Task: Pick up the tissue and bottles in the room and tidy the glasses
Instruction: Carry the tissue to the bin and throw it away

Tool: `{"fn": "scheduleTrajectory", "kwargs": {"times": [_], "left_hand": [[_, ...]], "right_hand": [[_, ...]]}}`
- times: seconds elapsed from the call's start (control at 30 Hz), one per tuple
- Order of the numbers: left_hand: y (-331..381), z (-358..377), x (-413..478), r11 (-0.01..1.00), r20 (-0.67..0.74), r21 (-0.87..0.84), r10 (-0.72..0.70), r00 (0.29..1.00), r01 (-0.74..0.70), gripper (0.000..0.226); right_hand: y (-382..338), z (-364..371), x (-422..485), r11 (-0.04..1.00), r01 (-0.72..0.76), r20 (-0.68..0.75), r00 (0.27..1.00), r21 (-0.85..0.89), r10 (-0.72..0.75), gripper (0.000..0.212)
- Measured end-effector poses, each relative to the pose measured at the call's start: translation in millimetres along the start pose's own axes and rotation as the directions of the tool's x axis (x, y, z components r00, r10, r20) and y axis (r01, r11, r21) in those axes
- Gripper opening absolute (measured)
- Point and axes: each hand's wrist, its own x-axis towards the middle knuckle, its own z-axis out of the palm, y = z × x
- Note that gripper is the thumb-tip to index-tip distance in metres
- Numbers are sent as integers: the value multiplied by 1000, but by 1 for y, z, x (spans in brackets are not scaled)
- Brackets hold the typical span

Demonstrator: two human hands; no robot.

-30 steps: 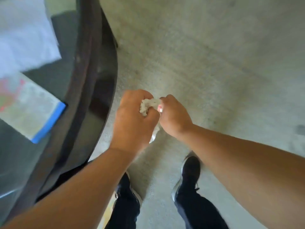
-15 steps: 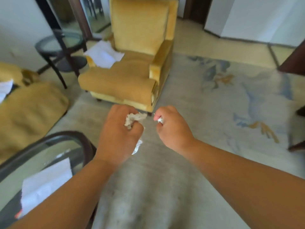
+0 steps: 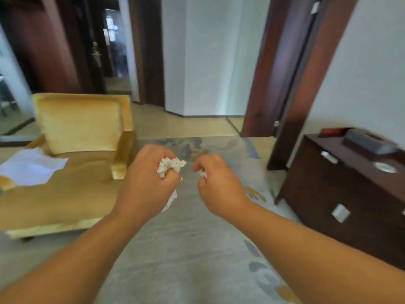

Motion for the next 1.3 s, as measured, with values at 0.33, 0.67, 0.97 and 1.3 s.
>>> {"fn": "scheduleTrajectory", "kwargs": {"times": [0.33,0.67,0.97,1.3], "left_hand": [[119,26,-12,941,168,-307,204,965,-145,20],[267,71,-54,830,127,-399,472,873,-390,24],[400,125,-120,740,103,-476,584,805,-476,10],[487,174,-159,595,133,-602,732,668,-533,18]], "right_hand": [[9,-129,-106,949,-228,-255,952,-220,170,27],[33,-261,-210,882,-359,-476,860,-306,185,27],[75,-374,-320,839,-447,-573,792,-311,209,29],[93,-435,-403,732,-625,-734,626,-271,264,25]]}}
